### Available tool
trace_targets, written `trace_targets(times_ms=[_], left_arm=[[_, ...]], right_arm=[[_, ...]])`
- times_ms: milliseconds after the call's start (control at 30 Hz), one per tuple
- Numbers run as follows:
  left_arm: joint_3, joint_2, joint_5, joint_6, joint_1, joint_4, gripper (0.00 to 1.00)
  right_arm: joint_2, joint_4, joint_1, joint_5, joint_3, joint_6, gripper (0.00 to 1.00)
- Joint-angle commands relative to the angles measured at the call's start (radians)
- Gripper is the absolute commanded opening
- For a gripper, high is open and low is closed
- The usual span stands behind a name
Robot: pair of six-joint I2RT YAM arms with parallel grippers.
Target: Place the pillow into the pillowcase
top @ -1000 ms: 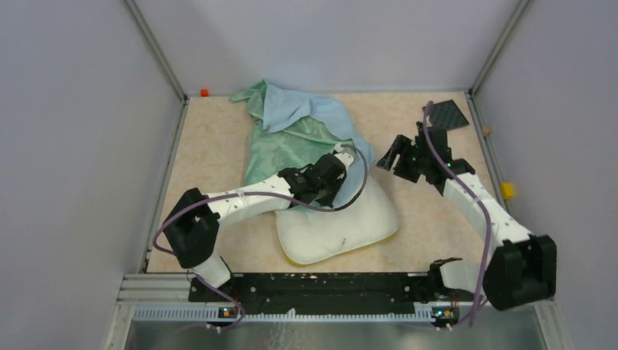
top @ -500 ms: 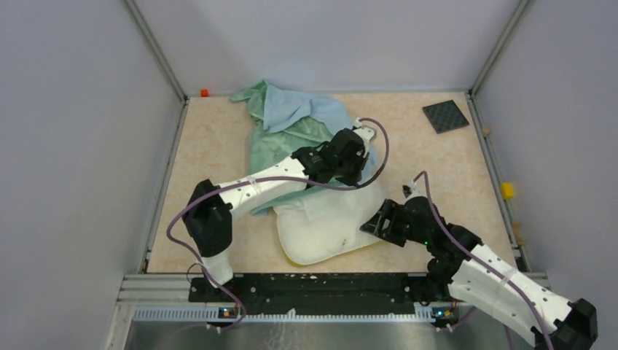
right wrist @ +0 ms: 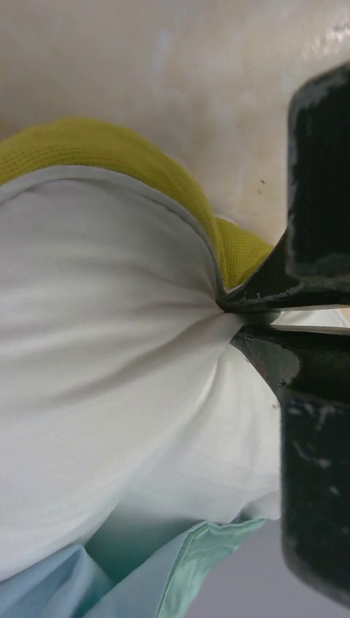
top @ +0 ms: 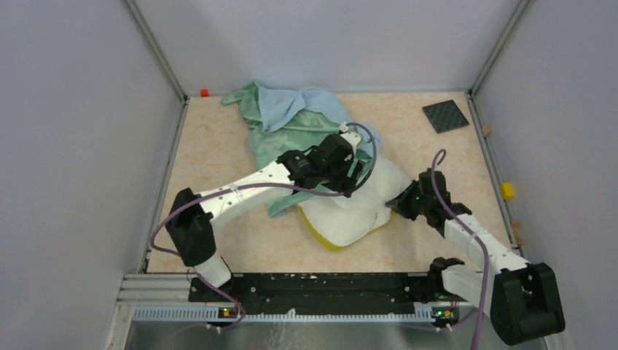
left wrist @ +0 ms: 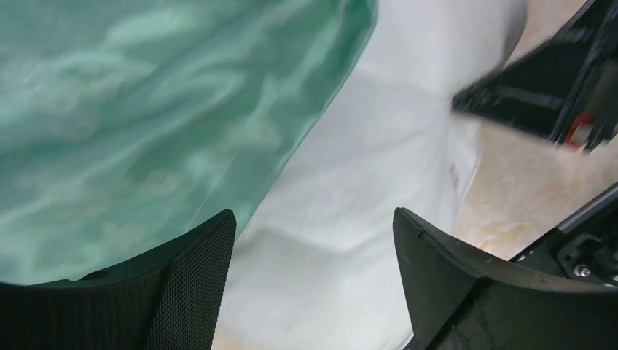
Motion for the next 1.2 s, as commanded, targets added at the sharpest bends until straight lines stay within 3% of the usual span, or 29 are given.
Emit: trace_targets(times_ms=[0,33,133,233,367,500,600,733,867,1100,1167], left_arm=[[-0.117,-0.142,-0.168,0.045,-0.002,-0.027,0.88],[-0.145,-0.151,-0.185,0.050,0.000,-0.020,0.90],[-0.195,-0.147,-0.188,0.051,0.010,0.018,0.98],[-0.187,-0.087,-0.233,0.053,0.011,0.055,0.99],[-0.128,0.030,-0.324,0.038,0.011,0.032,0.98],[-0.109,0.091,-0.433,0.009,0.011,0.034,0.86],[-0.108,0.113,-0.483,0.007,0.011,0.051,0.60],[-0.091,0.125,-0.450,0.021,0.009,0.056,0.22],[-0.070,0.103,-0.388,0.046,0.005,0.053,0.00],[0.057,0.076,-0.209,0.112,-0.048,0.013,0.00],[0.132,0.080,-0.165,0.113,-0.061,-0.030,0.00]], right_arm=[[0.089,-0.029,-0.106,0.026,0.134,-0.204,0.07],[0.103,-0.035,-0.107,0.032,0.157,-0.219,0.09],[0.110,-0.061,-0.107,0.029,0.204,-0.252,0.32],[0.061,-0.098,-0.107,0.029,0.221,-0.270,0.54],[-0.033,-0.173,-0.107,0.016,0.209,-0.274,0.64],[-0.140,-0.171,-0.105,-0.084,0.120,-0.221,0.67],[-0.196,-0.099,-0.095,-0.138,-0.001,-0.155,0.71],[-0.192,0.095,-0.089,-0.197,-0.112,-0.060,0.75],[-0.132,0.329,-0.086,-0.210,-0.186,0.006,0.78],[-0.044,0.538,-0.072,-0.146,-0.232,0.093,0.72],[-0.042,0.518,-0.072,-0.116,-0.179,0.077,0.53]])
